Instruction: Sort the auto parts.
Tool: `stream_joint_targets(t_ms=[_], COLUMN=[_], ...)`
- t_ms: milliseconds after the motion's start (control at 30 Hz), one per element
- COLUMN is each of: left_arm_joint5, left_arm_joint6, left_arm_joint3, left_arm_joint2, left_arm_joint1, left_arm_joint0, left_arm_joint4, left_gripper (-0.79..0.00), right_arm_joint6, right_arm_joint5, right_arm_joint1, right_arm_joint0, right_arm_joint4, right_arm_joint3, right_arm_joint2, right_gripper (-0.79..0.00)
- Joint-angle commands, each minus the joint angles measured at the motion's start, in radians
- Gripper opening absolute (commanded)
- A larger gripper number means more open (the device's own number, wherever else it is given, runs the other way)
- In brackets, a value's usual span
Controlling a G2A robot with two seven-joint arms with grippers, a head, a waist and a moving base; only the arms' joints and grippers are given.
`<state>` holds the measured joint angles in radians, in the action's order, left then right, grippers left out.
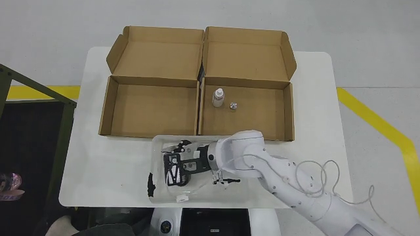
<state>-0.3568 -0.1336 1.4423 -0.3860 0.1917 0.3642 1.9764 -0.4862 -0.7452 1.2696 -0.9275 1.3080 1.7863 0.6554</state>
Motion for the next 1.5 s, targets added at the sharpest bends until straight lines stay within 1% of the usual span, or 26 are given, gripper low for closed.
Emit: stream_joint_targets(t_ms=[0,167,333,533,667,800,1067,1233,1467], left_arm_joint5=[0.000,0.000,0.000,0.000,0.000,0.000,0.000,0.000,0.000], left_arm_joint6=[0.000,0.000,0.000,0.000,0.000,0.000,0.000,0.000,0.000], left_arm_joint3=[0.000,0.000,0.000,0.000,0.000,0.000,0.000,0.000,0.000], left_arm_joint2=[0.000,0.000,0.000,0.000,0.000,0.000,0.000,0.000,0.000], left_arm_joint1=[0.000,0.000,0.000,0.000,0.000,0.000,0.000,0.000,0.000], left_arm_joint0=[0.000,0.000,0.000,0.000,0.000,0.000,0.000,0.000,0.000], left_arm_joint4=[0.000,0.000,0.000,0.000,0.000,0.000,0.000,0.000,0.000], left_gripper=[0.000,0.000,0.000,0.000,0.000,0.000,0.000,0.000,0.000], right_arm_joint6=[0.015,0.063,0.104,0.132,0.132,0.114,0.027,-0.005,-0.017], right_arm_joint5=[0.003,0.016,0.013,0.012,0.027,0.049,0.121,0.160,0.203], right_arm_joint1=[-0.004,-0.015,-0.019,-0.015,-0.004,0.014,0.059,0.094,0.148], right_arm_joint0=[-0.009,-0.032,-0.036,-0.010,0.028,0.085,0.201,0.269,0.348], right_arm_joint4=[0.012,0.036,0.034,0.007,-0.014,-0.045,-0.064,-0.091,-0.119], right_arm_joint3=[0.014,0.043,0.043,0.013,-0.036,-0.107,-0.219,-0.316,-0.470], right_arm_joint2=[0.016,0.062,0.093,0.111,0.108,0.086,0.025,-0.019,-0.081], right_gripper=[-0.785,-0.785,-0.785,-0.785,-0.785,-0.785,-0.785,-0.785,-0.785])
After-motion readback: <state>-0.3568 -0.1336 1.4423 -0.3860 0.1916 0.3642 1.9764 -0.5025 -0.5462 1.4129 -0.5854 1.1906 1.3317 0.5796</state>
